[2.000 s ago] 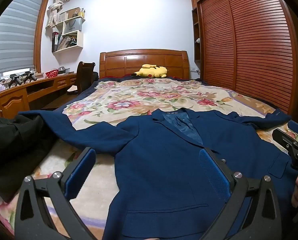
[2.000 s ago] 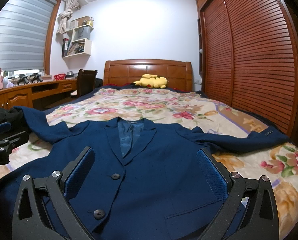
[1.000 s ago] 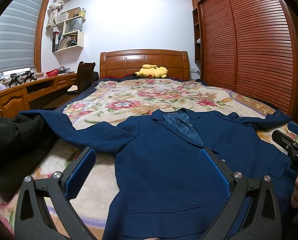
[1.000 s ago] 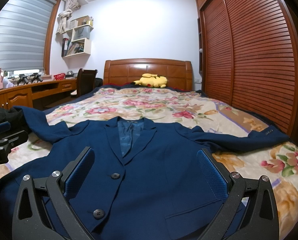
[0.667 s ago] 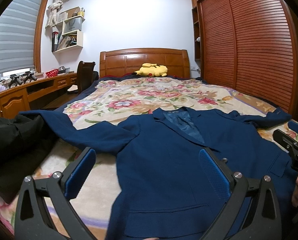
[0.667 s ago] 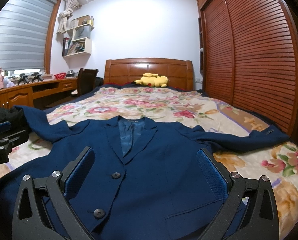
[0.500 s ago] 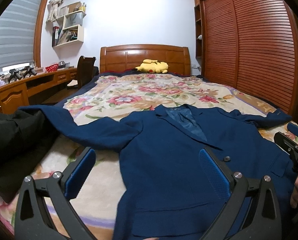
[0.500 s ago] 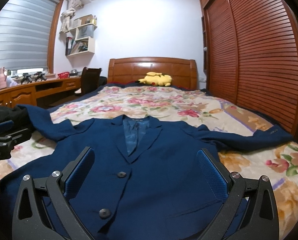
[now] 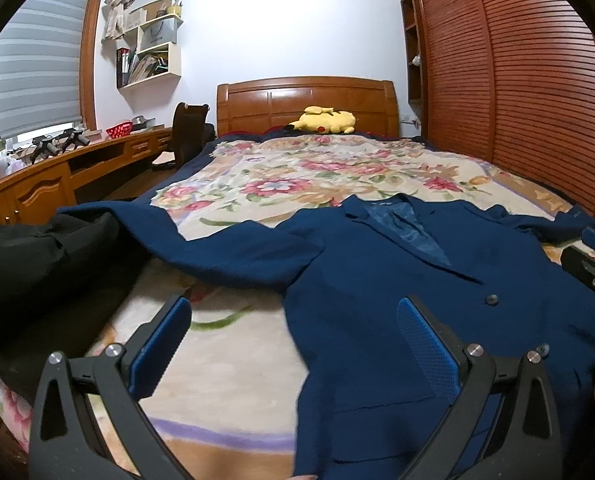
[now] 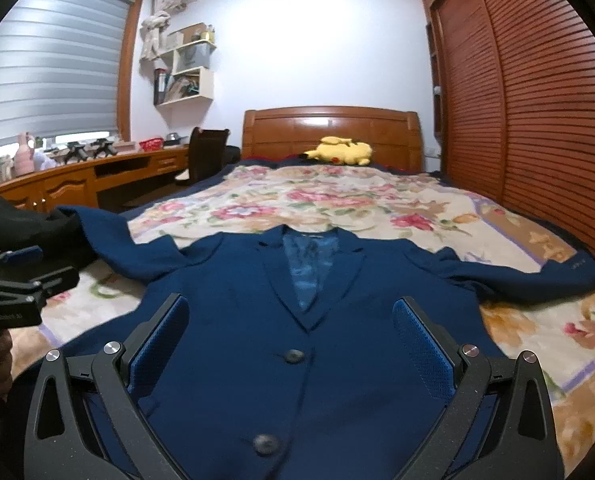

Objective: Fold large clothes

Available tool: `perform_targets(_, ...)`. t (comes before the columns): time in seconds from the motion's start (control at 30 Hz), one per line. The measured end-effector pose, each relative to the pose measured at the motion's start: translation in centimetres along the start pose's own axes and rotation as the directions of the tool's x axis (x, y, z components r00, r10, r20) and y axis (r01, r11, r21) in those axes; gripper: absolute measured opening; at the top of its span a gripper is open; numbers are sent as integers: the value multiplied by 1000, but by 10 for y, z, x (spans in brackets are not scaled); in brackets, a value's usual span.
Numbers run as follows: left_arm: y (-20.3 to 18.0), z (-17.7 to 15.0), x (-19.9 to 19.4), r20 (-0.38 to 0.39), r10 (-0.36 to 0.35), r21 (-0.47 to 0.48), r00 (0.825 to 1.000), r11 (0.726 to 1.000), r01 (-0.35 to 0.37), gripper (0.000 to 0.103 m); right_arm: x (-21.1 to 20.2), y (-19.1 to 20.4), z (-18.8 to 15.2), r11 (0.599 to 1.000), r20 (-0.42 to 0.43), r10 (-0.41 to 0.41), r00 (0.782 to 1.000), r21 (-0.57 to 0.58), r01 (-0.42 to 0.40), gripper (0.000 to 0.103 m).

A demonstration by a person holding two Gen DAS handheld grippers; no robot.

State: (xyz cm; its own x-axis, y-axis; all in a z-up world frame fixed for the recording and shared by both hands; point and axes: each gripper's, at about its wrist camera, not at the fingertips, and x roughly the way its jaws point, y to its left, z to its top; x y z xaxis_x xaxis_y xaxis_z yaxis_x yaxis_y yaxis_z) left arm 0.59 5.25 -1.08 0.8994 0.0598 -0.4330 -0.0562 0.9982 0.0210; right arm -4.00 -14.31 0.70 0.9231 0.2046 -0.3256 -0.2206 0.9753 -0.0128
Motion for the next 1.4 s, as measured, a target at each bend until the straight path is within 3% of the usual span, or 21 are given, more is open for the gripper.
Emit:
perform_targets(0.47, 45, 5, 10, -64, 34, -26, 997, 999, -36, 103, 35, 43, 27, 993, -63, 106, 992, -39, -109, 103)
perform_targets(0.7, 65, 18, 22, -93, -1, -70, 996, 998, -5, 103, 64, 67, 46, 985, -116, 141, 983, -83, -151, 103)
perform_targets(0.83, 76, 27, 36, -114, 15, -60, 993, 998, -22, 103, 79, 73, 53, 980, -133, 172, 976, -77, -183, 103)
perform_targets(1.23, 100, 50, 86, -181, -19, -38, 983, 999, 13, 103, 110, 69, 30, 969, -212, 216, 953, -75, -237, 103)
perform_targets(1.4, 115, 58, 113, -222, -37, -90, 974, 996, 17, 103, 112, 70, 26, 965, -223, 227, 948, -81, -250, 103)
